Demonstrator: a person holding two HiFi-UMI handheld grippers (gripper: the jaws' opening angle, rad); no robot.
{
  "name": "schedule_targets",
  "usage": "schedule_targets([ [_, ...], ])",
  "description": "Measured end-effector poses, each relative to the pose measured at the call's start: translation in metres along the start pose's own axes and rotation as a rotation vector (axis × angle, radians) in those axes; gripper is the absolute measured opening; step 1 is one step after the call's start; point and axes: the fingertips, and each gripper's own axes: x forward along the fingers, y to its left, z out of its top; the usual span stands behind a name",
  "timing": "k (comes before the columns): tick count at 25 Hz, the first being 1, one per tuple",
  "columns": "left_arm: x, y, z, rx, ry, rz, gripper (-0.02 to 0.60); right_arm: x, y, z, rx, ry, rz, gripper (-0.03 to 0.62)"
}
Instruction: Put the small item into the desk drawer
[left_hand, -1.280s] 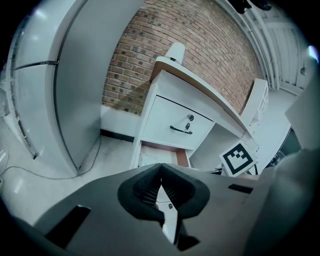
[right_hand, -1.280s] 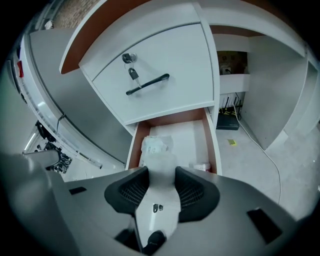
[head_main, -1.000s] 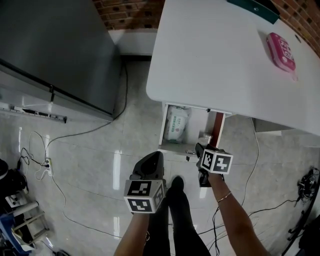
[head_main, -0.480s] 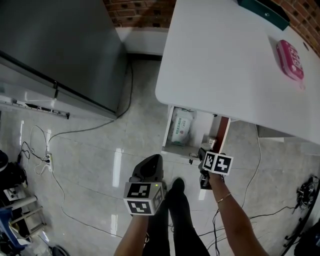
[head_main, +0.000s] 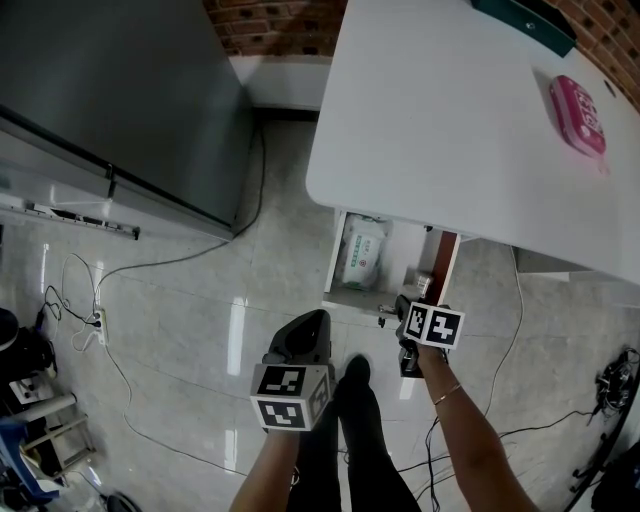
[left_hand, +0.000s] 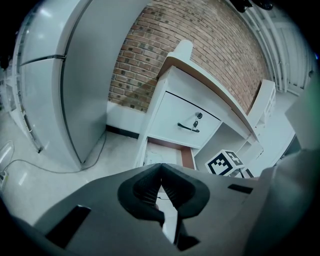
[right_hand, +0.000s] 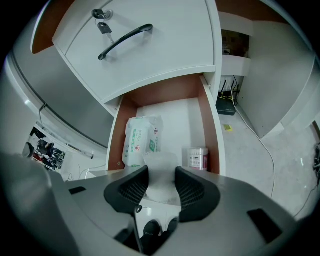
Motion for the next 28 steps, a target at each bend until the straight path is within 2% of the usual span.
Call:
schedule_targets([
  [8,0.000,-0.006,-0.007,0.004,0.018,-0.013,0.021,0.000,-0.004,-0.006,-0.011,-0.001,-0.024,0.186],
  [16,0.000,-0.010,-0.012,0.005,0.031,-0.026,0.021,-0.009,-0.003,-0.015,0.004,-0.024,0.000,0.204],
  [28,-0.016,-0.031,-0.008,0.046,0.045,-0.059,0.021,-0.077,0.033,-0.008,0.018,-0.147,0.068,0.170],
])
